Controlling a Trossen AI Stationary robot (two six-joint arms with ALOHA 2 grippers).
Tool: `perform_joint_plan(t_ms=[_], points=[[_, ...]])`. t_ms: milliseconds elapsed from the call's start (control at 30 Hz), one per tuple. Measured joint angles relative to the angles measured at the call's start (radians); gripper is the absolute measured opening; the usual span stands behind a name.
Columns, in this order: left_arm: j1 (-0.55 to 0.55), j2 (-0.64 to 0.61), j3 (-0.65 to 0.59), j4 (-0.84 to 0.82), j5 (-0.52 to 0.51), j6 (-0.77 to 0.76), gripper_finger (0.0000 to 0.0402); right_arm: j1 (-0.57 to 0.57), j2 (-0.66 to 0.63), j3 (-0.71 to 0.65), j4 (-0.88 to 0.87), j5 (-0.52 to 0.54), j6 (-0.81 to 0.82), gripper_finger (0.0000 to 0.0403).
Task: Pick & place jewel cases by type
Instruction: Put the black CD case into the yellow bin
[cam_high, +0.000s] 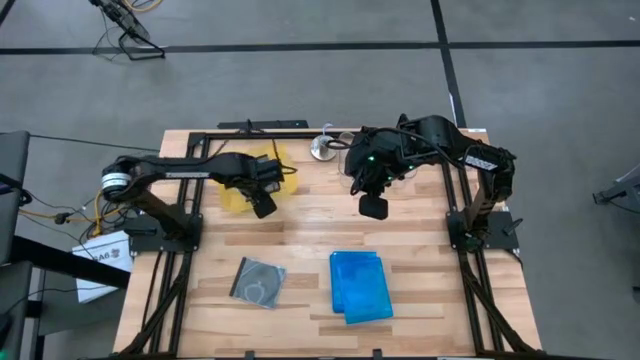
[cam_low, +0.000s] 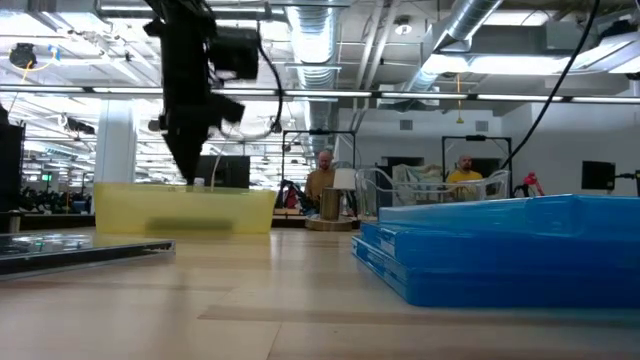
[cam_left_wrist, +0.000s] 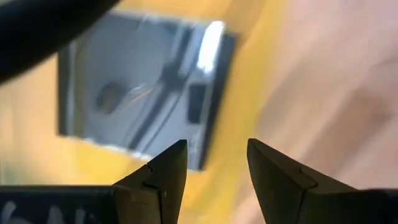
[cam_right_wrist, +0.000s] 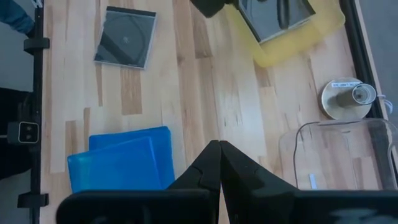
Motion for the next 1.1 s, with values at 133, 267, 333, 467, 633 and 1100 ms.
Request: perform_joint_plan(t_ms=[133,267,333,467,633,1100], points=[[0.0,-0.14,0.0,0.07,0.108,-0.047,0.0162,0.011,0.0,0.0,0.0,0.0,0.0,0.0],[0.0,-0.304,0.0,0.161,0.228,-0.087,0.0162,0.023,0.0,0.0,0.0,0.001,0.0,0.0],[0.0,-0.383,0.0,0.191,0.28,-0.123,0.0162,0.028,0.0,0.0,0.0,0.003,0.0,0.0],[-0.009,-0.511,0.0,0.203,0.359,-0.218,0.0162,0.052,0.004,0.0,0.006,0.009,0.003,0.0],[-0.064,-0.64,-0.056,0.211,0.404,-0.373,0.0162,0.094,0.049,0.0,0.02,0.047,0.0,0.0],[-0.262,-0.992,-0.547,0.399,0.425,-0.952,0.0162,0.146,0.097,-0.31,0.278,-0.044,-0.039,0.0]])
